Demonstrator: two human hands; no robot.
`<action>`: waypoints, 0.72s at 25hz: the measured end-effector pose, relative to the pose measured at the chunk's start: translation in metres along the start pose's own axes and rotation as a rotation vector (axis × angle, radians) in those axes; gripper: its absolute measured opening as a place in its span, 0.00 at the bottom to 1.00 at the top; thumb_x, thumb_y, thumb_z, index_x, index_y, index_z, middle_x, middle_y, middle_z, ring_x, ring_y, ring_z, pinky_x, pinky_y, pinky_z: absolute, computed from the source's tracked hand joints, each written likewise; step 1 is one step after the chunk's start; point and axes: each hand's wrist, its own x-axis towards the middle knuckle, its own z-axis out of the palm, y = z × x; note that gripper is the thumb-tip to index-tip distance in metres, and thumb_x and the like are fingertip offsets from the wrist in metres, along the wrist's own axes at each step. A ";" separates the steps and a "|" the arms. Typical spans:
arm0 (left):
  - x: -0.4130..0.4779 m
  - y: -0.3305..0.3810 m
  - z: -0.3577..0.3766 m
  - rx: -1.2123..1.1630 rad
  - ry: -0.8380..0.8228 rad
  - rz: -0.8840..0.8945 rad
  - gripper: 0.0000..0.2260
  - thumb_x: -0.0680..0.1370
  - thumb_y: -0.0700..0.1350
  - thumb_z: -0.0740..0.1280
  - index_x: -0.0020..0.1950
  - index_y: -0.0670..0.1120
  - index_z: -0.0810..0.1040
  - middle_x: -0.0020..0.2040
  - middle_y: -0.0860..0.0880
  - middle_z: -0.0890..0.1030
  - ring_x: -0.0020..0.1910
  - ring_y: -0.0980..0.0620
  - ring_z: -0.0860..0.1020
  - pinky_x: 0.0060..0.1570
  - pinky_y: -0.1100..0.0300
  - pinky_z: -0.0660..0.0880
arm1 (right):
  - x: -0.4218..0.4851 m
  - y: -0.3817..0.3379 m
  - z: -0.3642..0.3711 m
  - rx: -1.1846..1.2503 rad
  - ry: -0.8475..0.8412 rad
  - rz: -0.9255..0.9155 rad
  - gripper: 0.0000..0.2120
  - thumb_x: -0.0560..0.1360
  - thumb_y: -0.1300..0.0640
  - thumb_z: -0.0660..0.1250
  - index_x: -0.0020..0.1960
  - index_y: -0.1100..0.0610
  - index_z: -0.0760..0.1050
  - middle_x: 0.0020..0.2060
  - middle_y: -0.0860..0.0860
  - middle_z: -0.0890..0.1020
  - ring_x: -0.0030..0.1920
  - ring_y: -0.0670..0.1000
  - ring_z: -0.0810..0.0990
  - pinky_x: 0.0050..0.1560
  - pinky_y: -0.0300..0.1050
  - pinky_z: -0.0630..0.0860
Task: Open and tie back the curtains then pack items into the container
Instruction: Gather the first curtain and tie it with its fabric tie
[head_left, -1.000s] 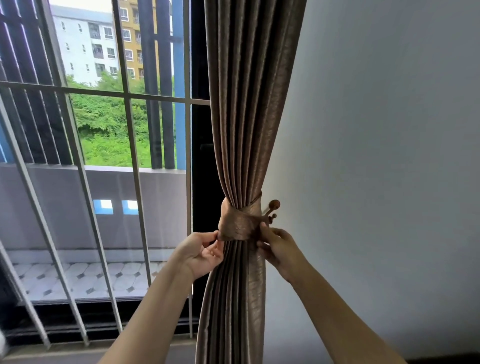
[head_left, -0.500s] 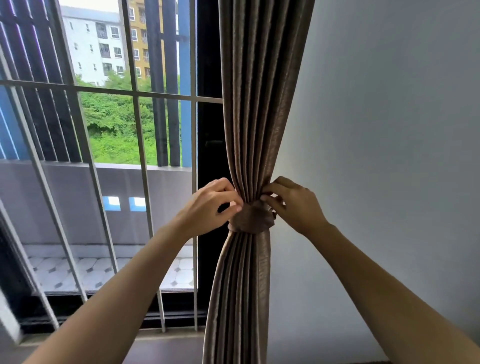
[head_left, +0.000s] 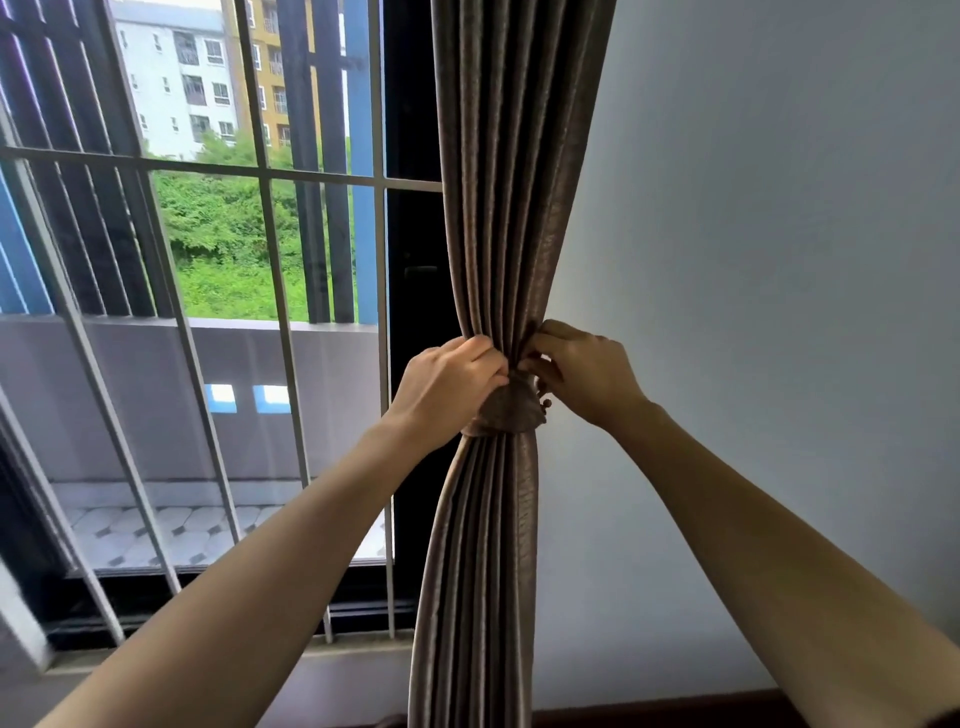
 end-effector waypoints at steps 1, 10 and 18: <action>0.000 0.003 0.000 -0.036 0.025 -0.018 0.11 0.76 0.47 0.62 0.42 0.44 0.82 0.40 0.49 0.81 0.37 0.52 0.80 0.34 0.60 0.76 | -0.001 -0.001 -0.002 0.025 -0.019 0.023 0.07 0.75 0.52 0.66 0.48 0.54 0.80 0.48 0.50 0.82 0.41 0.56 0.81 0.38 0.41 0.67; -0.089 -0.006 0.022 -0.721 -0.570 -0.906 0.33 0.72 0.32 0.61 0.75 0.50 0.61 0.65 0.44 0.75 0.63 0.49 0.74 0.54 0.59 0.76 | -0.097 -0.021 0.057 0.743 -0.421 0.594 0.29 0.71 0.66 0.64 0.71 0.56 0.62 0.65 0.53 0.73 0.59 0.52 0.77 0.58 0.47 0.74; -0.095 0.011 0.030 -0.614 -0.680 -0.732 0.16 0.80 0.45 0.61 0.67 0.50 0.68 0.55 0.48 0.80 0.52 0.51 0.79 0.56 0.56 0.76 | -0.090 -0.029 0.061 0.958 -0.518 0.568 0.39 0.68 0.73 0.67 0.71 0.51 0.54 0.57 0.43 0.66 0.59 0.44 0.70 0.55 0.38 0.70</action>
